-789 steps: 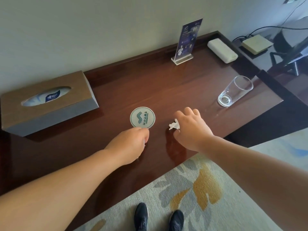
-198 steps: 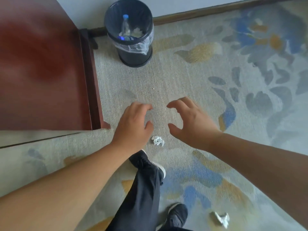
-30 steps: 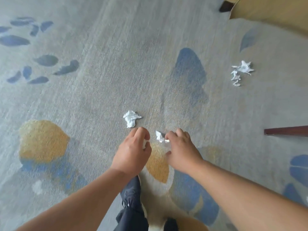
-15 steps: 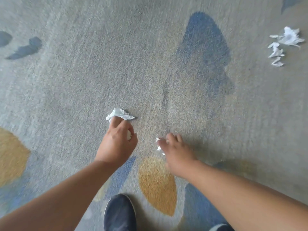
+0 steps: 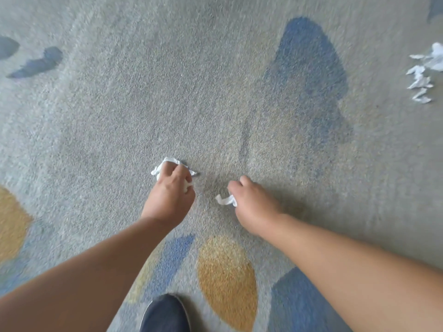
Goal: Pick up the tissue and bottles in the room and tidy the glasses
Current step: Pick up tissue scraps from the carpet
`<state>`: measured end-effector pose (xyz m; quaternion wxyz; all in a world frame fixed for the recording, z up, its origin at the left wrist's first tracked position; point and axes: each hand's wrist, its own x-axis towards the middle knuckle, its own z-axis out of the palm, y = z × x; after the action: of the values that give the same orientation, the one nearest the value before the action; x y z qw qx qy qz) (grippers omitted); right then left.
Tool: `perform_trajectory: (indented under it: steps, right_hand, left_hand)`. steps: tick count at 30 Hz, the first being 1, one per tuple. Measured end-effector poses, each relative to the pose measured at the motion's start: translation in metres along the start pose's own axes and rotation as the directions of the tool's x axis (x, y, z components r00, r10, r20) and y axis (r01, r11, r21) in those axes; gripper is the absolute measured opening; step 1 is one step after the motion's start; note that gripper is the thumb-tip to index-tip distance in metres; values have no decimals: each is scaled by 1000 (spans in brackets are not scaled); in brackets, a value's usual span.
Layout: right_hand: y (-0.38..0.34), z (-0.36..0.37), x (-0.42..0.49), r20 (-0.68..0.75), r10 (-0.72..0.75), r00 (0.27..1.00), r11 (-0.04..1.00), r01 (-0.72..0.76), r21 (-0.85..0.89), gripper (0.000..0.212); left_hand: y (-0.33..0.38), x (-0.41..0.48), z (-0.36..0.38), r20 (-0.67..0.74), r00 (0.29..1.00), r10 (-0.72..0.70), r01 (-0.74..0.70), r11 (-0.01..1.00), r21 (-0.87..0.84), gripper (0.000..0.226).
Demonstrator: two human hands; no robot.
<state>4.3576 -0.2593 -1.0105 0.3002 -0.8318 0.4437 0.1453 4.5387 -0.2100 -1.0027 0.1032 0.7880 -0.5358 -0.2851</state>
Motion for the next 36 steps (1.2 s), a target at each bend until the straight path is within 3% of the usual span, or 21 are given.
perform_trajectory:
  steps: [3, 7, 13, 22, 27, 31, 36]
  right_hand:
    - [-4, -16, 13, -51, 21, 998, 1000, -21, 8, 19]
    - [-5, -25, 21, -84, 37, 996, 998, -33, 49, 18]
    - [4, -40, 22, -92, 14, 996, 999, -10, 41, 19]
    - [-3, -146, -55, -225, 141, 964, 982, -107, 156, 12]
    - [-29, -250, -133, -326, 210, 922, 969, -152, 194, 24]
    - [-41, -340, -191, -411, 300, 861, 946, -215, 241, 29]
    - [-30, -418, -234, -510, 472, 719, 879, -337, 339, 36]
  left_hand:
    - [-9, 6, 4, -4, 1000, -13, 14, 999, 32, 29]
    - [-22, 12, 14, 56, 988, -146, 136, 980, 146, 46]
    - [-16, 24, 14, 113, 972, -205, 193, 975, 108, 15]
    - [117, 7, -80, 133, 991, -13, 18, 999, -37, 5]
    - [211, -24, -180, 134, 985, 113, -103, 991, -81, 24]
    - [282, -43, -260, 137, 969, 207, -197, 977, -82, 23]
    - [369, -46, -335, 102, 949, 300, -287, 950, -122, 7]
